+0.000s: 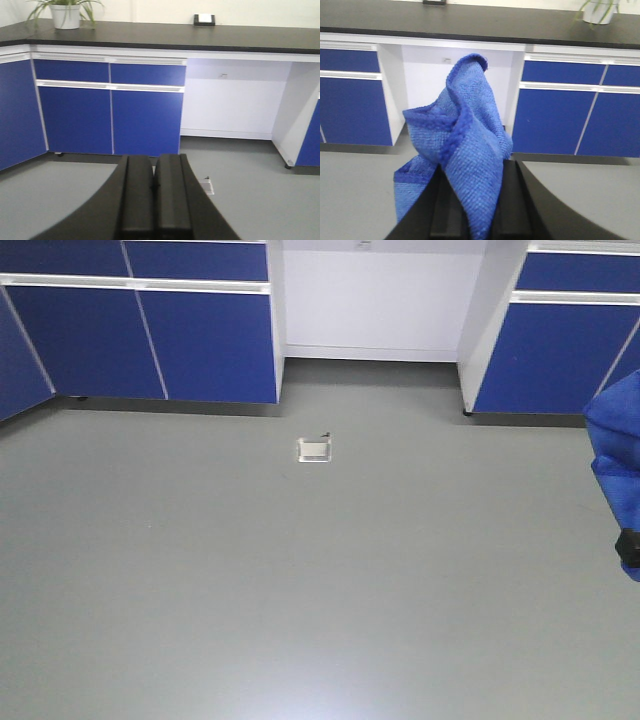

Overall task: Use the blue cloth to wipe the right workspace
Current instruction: 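Carry the cloth in the right gripper as the base drives to another bench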

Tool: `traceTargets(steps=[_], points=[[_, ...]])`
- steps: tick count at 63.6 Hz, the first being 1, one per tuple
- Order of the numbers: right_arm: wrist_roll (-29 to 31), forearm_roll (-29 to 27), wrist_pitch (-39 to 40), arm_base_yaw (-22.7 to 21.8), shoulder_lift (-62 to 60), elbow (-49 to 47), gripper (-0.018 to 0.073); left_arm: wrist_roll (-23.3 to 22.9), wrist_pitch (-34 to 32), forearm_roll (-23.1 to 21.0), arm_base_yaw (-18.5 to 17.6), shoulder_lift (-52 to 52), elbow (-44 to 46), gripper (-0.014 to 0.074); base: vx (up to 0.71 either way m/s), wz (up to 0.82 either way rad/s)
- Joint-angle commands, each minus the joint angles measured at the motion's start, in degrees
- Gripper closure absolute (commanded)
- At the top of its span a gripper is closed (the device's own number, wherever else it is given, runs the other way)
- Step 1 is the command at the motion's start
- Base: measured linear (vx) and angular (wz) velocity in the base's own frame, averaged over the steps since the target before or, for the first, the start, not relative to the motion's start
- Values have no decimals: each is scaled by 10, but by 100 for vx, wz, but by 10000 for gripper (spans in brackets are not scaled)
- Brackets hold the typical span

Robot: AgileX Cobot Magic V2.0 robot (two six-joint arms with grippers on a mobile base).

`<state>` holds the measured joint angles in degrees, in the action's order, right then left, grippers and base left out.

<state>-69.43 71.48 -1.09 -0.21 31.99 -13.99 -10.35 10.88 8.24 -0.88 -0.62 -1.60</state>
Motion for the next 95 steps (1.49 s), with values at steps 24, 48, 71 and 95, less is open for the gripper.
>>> traceTargets(steps=[24, 48, 71, 95], points=[[4, 7, 15, -2, 0, -18, 559, -5, -46, 1, 3, -9, -18, 602, 10, -24], [4, 7, 15, -2, 0, -18, 559, -5, -46, 1, 3, -9, -18, 602, 20, -26], [4, 7, 15, -2, 0, -18, 559, -5, -46, 1, 3, -9, -18, 602, 31, -21], [4, 7, 15, -2, 0, -18, 559, -5, -46, 1, 3, -9, -18, 602, 38, -13]])
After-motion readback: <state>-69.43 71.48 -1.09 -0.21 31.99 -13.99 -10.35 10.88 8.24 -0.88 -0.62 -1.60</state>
